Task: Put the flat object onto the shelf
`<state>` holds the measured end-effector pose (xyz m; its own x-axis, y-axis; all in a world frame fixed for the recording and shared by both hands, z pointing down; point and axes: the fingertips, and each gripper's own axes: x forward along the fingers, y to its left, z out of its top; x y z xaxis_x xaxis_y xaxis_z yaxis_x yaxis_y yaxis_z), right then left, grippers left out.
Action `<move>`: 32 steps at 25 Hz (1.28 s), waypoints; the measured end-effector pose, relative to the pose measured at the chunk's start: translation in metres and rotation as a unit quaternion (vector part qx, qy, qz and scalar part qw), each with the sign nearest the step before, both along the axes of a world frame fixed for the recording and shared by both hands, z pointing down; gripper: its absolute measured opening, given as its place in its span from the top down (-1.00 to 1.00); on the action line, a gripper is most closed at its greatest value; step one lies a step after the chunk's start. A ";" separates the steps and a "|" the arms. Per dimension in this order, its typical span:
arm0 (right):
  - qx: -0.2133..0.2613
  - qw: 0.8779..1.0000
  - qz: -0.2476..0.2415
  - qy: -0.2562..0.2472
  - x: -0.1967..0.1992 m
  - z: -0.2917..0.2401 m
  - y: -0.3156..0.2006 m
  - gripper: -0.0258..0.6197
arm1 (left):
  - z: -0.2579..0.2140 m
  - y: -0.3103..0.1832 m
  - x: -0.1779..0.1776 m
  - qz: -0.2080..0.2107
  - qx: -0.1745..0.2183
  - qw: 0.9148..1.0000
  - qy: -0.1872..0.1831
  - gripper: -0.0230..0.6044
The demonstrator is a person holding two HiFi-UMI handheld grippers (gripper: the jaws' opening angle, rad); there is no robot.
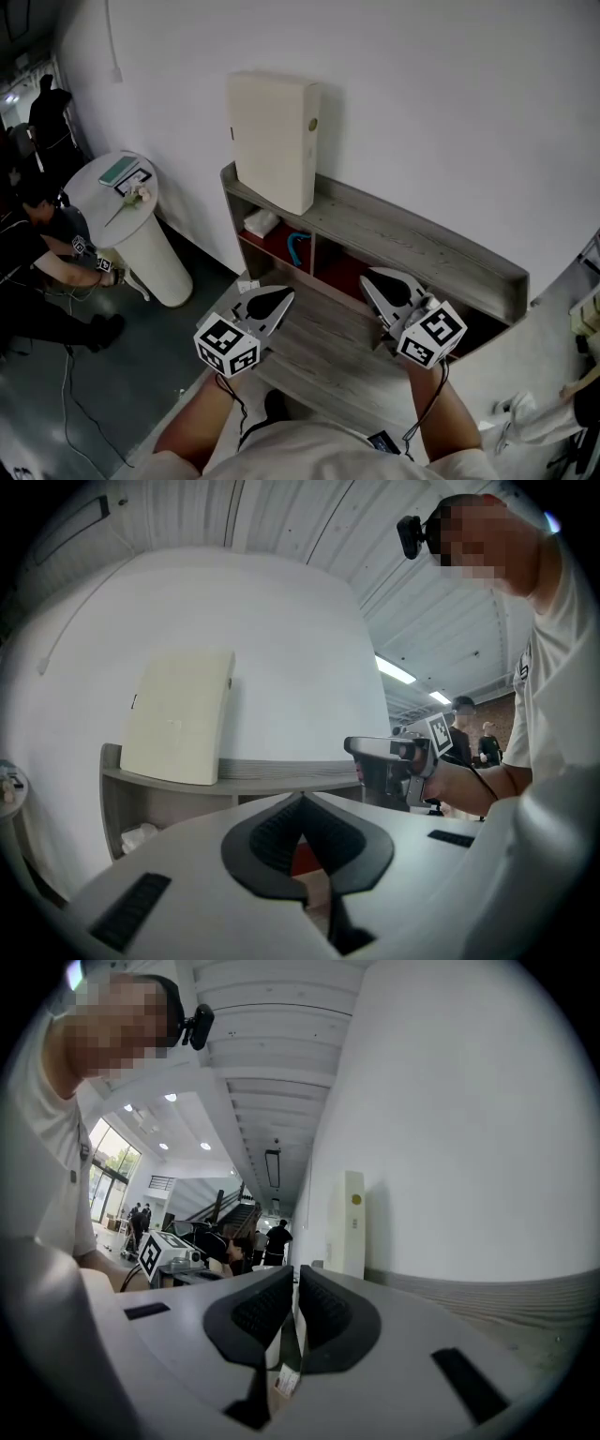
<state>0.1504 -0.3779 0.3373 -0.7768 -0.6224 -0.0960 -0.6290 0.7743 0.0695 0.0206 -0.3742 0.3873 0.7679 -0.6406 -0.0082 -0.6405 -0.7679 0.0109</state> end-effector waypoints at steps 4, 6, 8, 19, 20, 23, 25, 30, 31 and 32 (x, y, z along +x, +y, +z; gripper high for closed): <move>-0.002 1.000 -0.006 0.001 0.010 0.015 0.034 0.85 | 0.008 0.029 0.011 -0.007 -0.002 1.000 0.000 0.89; -0.001 1.000 -0.014 0.011 0.011 0.022 0.050 0.86 | 0.012 0.043 0.016 -0.010 -0.002 1.000 0.000 0.89; -0.002 1.000 -0.022 0.016 0.011 0.028 0.063 0.86 | 0.015 0.057 0.020 -0.014 -0.005 1.000 -0.001 0.89; -0.015 0.999 -0.048 0.018 -0.011 0.056 0.113 0.86 | 0.020 0.106 0.005 -0.035 -0.014 0.999 -0.020 0.89; -0.018 0.999 -0.049 0.014 -0.015 0.057 0.116 0.86 | 0.021 0.110 0.001 -0.036 -0.015 0.999 -0.021 0.89; -0.028 0.998 -0.050 -0.001 -0.025 0.056 0.127 0.86 | 0.021 0.121 -0.012 -0.035 -0.019 0.999 -0.024 0.89; -0.028 0.999 -0.046 -0.005 -0.035 0.056 0.137 0.86 | 0.024 0.130 -0.024 -0.031 -0.019 0.999 -0.027 0.89; -0.027 0.999 -0.029 0.002 -0.066 0.064 0.170 0.86 | 0.033 0.163 -0.056 -0.018 -0.022 0.999 -0.029 0.89; -0.029 0.999 -0.026 0.002 -0.073 0.065 0.178 0.86 | 0.034 0.171 -0.063 -0.015 -0.025 0.999 -0.026 0.88; -0.030 0.999 -0.021 0.001 -0.079 0.066 0.186 0.86 | 0.034 0.179 -0.070 -0.010 -0.028 0.999 -0.022 0.89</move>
